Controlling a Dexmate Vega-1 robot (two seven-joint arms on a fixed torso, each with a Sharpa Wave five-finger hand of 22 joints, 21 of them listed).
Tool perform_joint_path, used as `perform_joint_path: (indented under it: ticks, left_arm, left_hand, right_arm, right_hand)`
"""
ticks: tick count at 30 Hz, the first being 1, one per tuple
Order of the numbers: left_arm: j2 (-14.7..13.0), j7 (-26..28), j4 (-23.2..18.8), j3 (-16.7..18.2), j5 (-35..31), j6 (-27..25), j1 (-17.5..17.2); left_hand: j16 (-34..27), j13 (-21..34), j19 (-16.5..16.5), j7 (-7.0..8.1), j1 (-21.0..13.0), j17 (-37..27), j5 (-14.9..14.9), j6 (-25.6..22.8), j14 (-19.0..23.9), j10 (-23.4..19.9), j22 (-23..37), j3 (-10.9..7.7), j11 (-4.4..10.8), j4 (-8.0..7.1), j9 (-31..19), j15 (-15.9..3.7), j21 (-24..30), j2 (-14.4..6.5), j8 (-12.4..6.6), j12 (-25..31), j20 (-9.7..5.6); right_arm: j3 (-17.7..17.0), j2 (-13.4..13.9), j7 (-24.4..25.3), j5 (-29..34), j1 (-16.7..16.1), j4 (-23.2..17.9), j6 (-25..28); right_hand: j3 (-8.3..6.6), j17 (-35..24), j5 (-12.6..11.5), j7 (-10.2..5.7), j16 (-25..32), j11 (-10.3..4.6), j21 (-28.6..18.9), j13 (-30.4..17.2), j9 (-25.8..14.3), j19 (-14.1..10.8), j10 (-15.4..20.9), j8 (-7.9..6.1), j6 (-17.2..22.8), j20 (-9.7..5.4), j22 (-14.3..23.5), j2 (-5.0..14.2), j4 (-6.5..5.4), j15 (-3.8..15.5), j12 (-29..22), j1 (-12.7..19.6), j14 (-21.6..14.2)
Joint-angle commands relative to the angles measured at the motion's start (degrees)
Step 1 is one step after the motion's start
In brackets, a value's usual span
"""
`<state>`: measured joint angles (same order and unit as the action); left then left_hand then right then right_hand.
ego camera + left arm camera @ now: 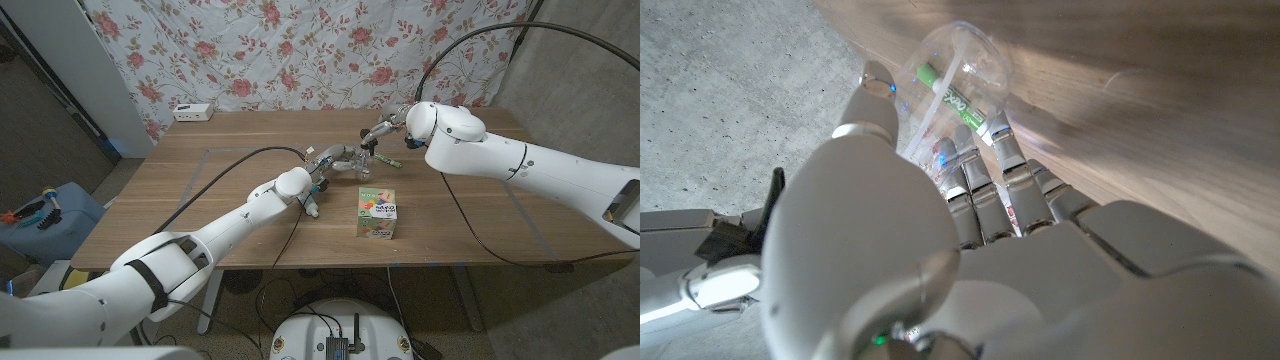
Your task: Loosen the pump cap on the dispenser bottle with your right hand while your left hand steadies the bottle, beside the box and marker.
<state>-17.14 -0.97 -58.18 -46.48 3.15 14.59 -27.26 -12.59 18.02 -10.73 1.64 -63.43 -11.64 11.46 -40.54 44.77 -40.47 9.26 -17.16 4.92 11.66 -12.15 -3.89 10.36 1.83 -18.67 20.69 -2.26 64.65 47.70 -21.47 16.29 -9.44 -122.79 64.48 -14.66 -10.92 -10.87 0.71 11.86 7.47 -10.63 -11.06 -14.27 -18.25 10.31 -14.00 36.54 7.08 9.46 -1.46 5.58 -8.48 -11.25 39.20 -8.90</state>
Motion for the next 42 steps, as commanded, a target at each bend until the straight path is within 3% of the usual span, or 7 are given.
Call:
perform_joint_path:
  ticks: [1, 7, 16, 38, 42]
  left_arm:
    - [-0.1, 0.1, -0.5, 0.0, 0.0, 0.2, -0.5]
    - [-0.1, 0.2, -0.6, 0.0, 0.0, 0.3, -0.6]
    - [-0.1, 0.0, -0.3, 0.0, 0.0, 0.5, -0.4]
    - [0.3, -0.3, 0.5, -0.1, 0.1, 0.5, 0.0]
    - [0.2, -0.3, 0.2, -0.1, 0.1, 0.3, -0.1]
  left_hand:
    - [-0.2, 9.6, 0.0, 0.61, 2.3, -0.1, 0.3, -4.0, 1.6, -3.2, 0.1, -3.61, 2.93, -3.01, -0.3, -5.45, 0.0, -7.4, -0.47, 0.4, -5.37]
    - [-0.2, 9.6, 0.0, 0.57, 2.3, -0.1, 0.3, -4.0, 1.6, -3.3, 0.1, -3.67, 2.88, -2.95, -0.3, -5.42, 0.0, -7.3, -0.48, 0.3, -5.45]
    - [-0.2, 9.7, 0.0, 0.53, 2.5, -0.1, 0.3, -4.0, 1.6, -3.3, 0.1, -3.72, 2.9, -3.03, -0.2, -5.45, 0.0, -7.3, -0.44, 0.3, -5.45]
    - [-0.1, 9.9, 0.0, 0.52, 2.6, -0.1, 0.3, -4.0, 1.6, -3.3, 0.1, -3.89, 2.88, -2.97, -0.2, -5.43, 0.0, -7.3, -0.37, 0.1, -5.41]
    - [-0.1, 9.9, 0.0, 0.56, 2.7, 0.0, 0.3, -4.0, 1.6, -3.3, 0.1, -3.94, 2.91, -2.95, -0.2, -5.41, 0.0, -7.3, -0.37, 0.1, -5.4]
  right_arm:
    - [0.2, 0.2, 0.7, 0.1, -0.2, -0.1, 0.3]
    - [-0.1, 0.3, 1.2, 0.2, -0.5, -0.1, -0.2]
    - [-0.6, 0.1, 1.7, 0.5, -0.9, 0.2, -0.8]
    - [-2.9, -0.6, 4.7, 1.2, -3.7, 1.5, -2.0]
    - [-3.4, -0.7, 5.5, 1.4, -4.4, 1.5, -2.2]
  right_hand:
    - [-0.57, -0.1, -0.2, -0.76, -0.1, -0.05, -0.2, -0.3, -0.3, -0.4, 0.2, -0.5, 0.4, -0.19, 0.1, 0.19, 0.96, 0.32, 0.0, 1.5, -0.3]
    - [-2.02, -0.1, -0.2, -1.7, -0.1, -0.37, -0.3, -0.3, -0.5, -0.8, 0.6, -1.05, 1.2, -0.54, 0.1, 1.18, 2.41, 0.98, -0.1, 4.1, -0.6]
    - [-3.58, -0.1, -0.1, -3.47, 0.1, -1.09, -0.3, -0.3, -0.7, -1.3, 1.0, -1.66, 2.3, -0.89, 0.1, 2.45, 3.53, 1.58, -0.2, 6.7, -1.2]
    - [-6.55, -0.1, 0.0, -7.28, 0.6, -3.37, -0.5, -0.3, -0.3, -2.8, 3.2, -3.16, 6.4, -2.11, 0.1, 5.02, 4.47, 4.07, -0.6, 12.1, -3.3]
    - [-7.2, -0.1, 0.1, -8.78, 0.6, -3.93, -0.5, -0.3, -0.2, -3.2, 3.7, -3.51, 7.5, -2.45, 0.1, 5.47, 4.63, 4.88, -0.6, 13.6, -3.5]
